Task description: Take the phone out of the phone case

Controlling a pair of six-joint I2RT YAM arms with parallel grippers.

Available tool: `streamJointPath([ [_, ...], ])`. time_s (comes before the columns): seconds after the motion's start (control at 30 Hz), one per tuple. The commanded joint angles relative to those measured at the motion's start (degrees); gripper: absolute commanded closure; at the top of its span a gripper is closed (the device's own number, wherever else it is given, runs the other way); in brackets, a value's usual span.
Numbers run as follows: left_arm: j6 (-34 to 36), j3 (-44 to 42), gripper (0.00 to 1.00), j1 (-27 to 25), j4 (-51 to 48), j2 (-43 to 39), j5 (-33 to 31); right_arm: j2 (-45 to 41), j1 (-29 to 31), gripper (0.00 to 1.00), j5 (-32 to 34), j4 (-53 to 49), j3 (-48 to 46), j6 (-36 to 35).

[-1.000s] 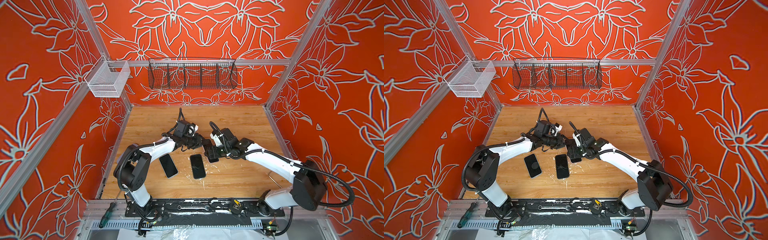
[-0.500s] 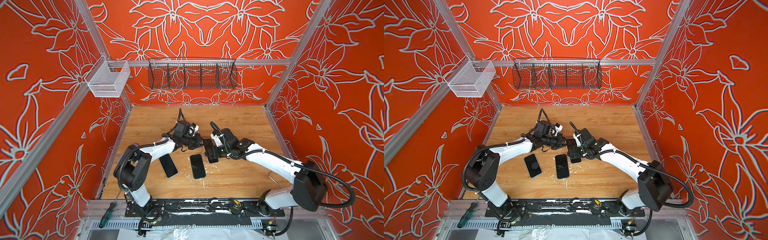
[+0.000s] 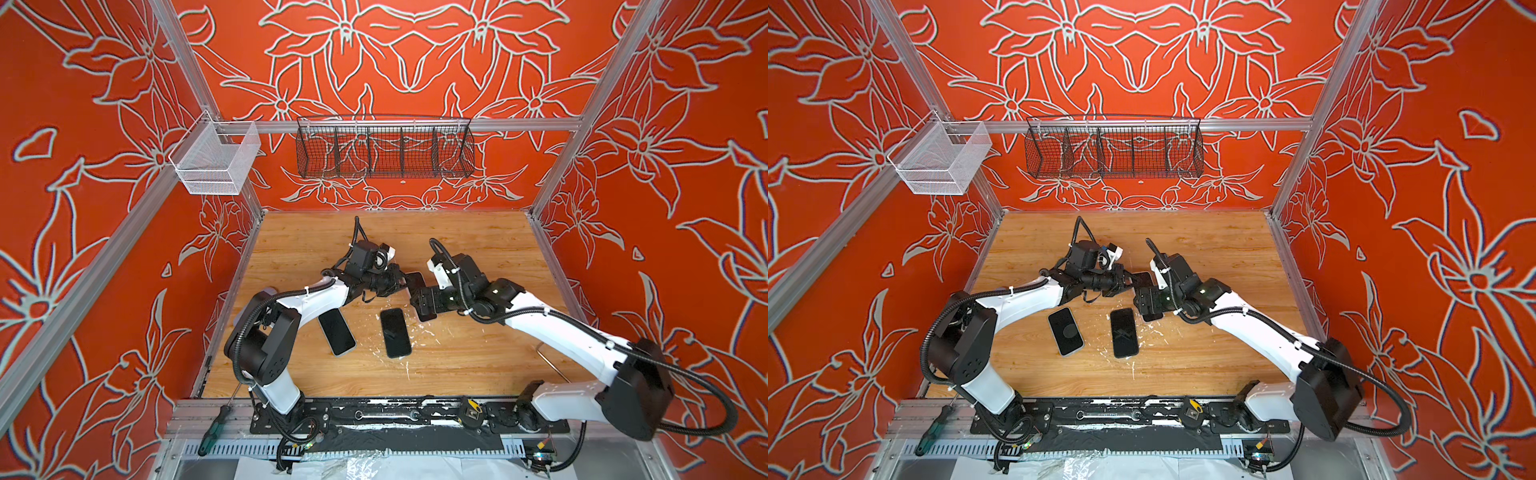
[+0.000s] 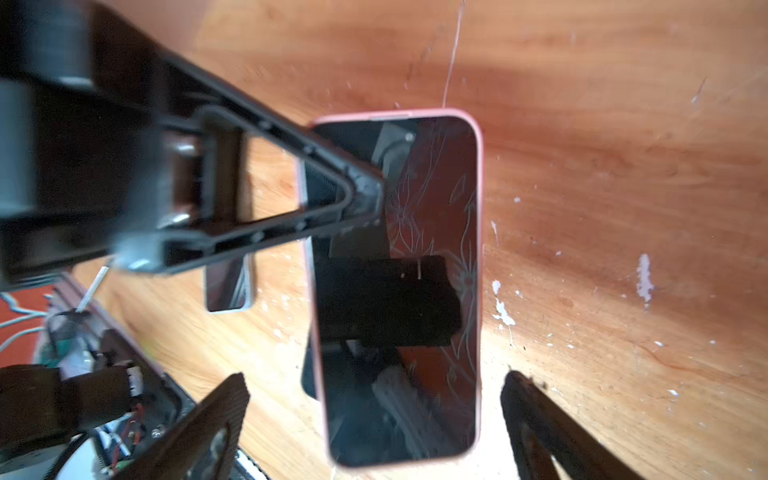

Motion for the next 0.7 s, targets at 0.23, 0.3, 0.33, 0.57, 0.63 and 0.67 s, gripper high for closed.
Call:
streamJointPath([
  [0.23, -22.3, -3.0, 1.00, 6.3, 32.8, -1.9, -5.7, -13.9, -10.8, 0.07, -14.2, 8.8, -7.4, 7.8],
  [0.3, -26.0, -4.1, 1.00, 6.7, 38.0, -1.4, -7.6, -15.1, -12.0, 0.09, -17.2, 11.9, -9.1, 9.8],
  [0.33, -28.1, -4.5, 1.00, 6.8, 40.4, -0.9, -8.4, -15.5, -12.3, 0.09, -18.5, 13.9, -10.2, 11.1],
  [0.57, -27.1, -6.8, 1.00, 6.5, 39.3, -3.7, -12.0, -12.9, -12.8, 0.15, -26.4, 34.3, -18.0, 22.8],
  [0.63, -26.7, -8.6, 1.00, 6.5, 38.8, -5.5, -13.5, -11.5, -12.8, 0.17, -27.1, 40.0, -19.8, 25.5],
  [0.67, -26.5, -9.2, 1.00, 6.4, 38.6, -6.2, -14.0, -11.1, -12.7, 0.18, -26.8, 42.4, -20.4, 26.7],
])
